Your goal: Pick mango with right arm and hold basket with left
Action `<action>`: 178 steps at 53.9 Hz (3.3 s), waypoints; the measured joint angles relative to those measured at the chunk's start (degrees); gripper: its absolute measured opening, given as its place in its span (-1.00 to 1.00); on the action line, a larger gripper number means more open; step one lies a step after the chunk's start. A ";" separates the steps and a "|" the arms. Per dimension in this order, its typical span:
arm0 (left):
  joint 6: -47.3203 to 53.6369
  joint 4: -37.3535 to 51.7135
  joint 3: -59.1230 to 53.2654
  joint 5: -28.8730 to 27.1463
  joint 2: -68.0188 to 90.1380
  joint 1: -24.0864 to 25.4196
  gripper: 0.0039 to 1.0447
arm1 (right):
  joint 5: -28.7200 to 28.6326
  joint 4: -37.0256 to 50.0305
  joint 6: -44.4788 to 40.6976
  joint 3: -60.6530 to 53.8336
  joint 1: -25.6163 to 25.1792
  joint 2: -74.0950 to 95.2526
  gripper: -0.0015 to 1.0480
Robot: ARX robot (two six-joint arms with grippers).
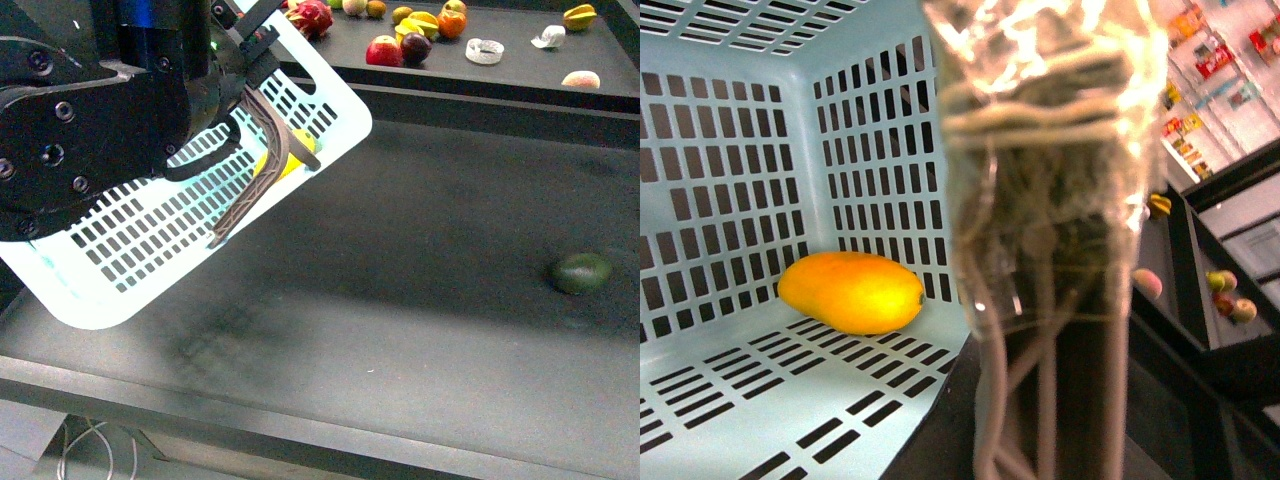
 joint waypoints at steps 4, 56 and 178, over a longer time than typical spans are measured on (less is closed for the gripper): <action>-4.85 -1.64 2.23 -0.33 1.18 1.11 -0.91 | 0.02 0.00 0.00 0.00 0.00 0.00 0.84; -35.69 -20.98 29.31 -2.93 19.10 6.45 -0.91 | 0.00 -0.02 0.00 0.00 0.00 0.00 0.84; 45.92 -0.48 -53.37 16.98 -65.29 16.33 -0.85 | 0.00 -0.02 0.00 0.00 0.00 -0.02 0.84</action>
